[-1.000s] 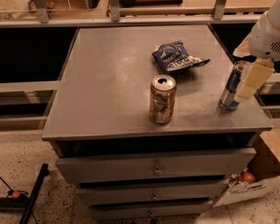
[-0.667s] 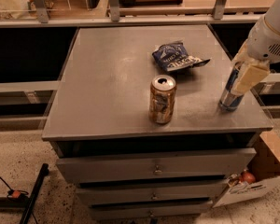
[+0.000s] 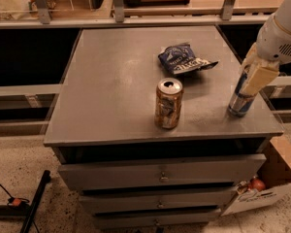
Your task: Pick redbull can
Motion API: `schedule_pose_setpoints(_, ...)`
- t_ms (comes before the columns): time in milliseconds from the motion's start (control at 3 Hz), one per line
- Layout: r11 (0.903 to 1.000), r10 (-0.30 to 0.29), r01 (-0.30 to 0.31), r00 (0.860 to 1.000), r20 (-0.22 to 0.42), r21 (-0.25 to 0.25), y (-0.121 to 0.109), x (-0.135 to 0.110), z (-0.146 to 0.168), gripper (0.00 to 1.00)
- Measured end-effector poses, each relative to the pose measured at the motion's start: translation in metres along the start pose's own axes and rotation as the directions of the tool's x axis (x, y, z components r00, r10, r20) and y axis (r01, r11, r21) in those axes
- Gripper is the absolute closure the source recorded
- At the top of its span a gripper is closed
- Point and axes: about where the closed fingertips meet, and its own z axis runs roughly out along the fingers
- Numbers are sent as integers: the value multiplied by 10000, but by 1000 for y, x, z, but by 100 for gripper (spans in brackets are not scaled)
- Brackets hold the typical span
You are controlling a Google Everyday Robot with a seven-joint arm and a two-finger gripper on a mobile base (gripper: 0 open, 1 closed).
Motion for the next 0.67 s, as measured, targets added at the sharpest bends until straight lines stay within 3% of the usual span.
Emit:
schedule_pose_setpoints(333, 9999, -116, 114, 9996, 242, 102, -8, -1, -17, 100)
schedule_pose_setpoints(667, 9996, -127, 120, 9995, 300, 237, -12, -3, -19, 100)
